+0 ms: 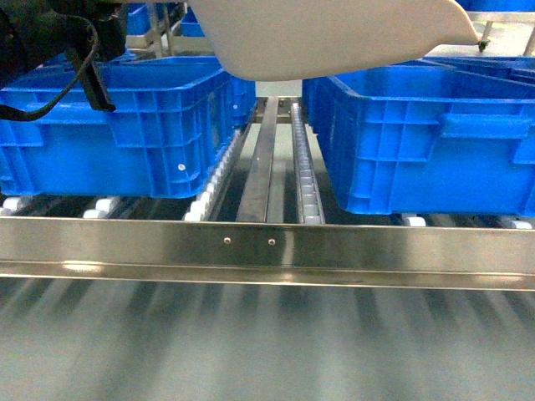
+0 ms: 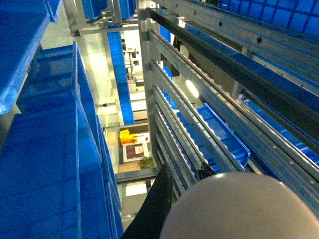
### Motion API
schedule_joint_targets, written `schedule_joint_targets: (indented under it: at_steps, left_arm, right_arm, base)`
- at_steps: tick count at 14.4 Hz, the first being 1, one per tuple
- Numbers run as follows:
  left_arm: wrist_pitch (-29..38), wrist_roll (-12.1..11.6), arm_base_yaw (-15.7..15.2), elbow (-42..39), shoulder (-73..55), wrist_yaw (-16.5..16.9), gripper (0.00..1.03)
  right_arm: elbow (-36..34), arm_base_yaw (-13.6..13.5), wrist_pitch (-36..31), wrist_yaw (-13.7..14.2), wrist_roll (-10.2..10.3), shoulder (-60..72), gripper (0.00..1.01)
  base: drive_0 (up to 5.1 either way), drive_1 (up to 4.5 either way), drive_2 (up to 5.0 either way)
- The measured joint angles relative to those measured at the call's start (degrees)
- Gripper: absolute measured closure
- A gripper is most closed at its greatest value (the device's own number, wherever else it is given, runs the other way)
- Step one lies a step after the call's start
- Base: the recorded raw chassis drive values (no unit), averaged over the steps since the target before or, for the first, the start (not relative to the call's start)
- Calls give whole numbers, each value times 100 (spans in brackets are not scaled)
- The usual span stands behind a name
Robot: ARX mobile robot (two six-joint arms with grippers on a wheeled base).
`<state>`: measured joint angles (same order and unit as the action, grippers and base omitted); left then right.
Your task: Place part in tray to right shelf
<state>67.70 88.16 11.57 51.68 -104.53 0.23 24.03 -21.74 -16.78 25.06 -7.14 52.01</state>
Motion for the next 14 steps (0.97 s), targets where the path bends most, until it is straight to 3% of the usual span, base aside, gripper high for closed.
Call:
schedule_joint_targets:
  at_steps: [14]
  left_arm:
    - [0,0,0,0,0,-2,91]
  right_arm:
    - [0,-2,0,0,0,0,3]
  base:
    - [9,436,-418]
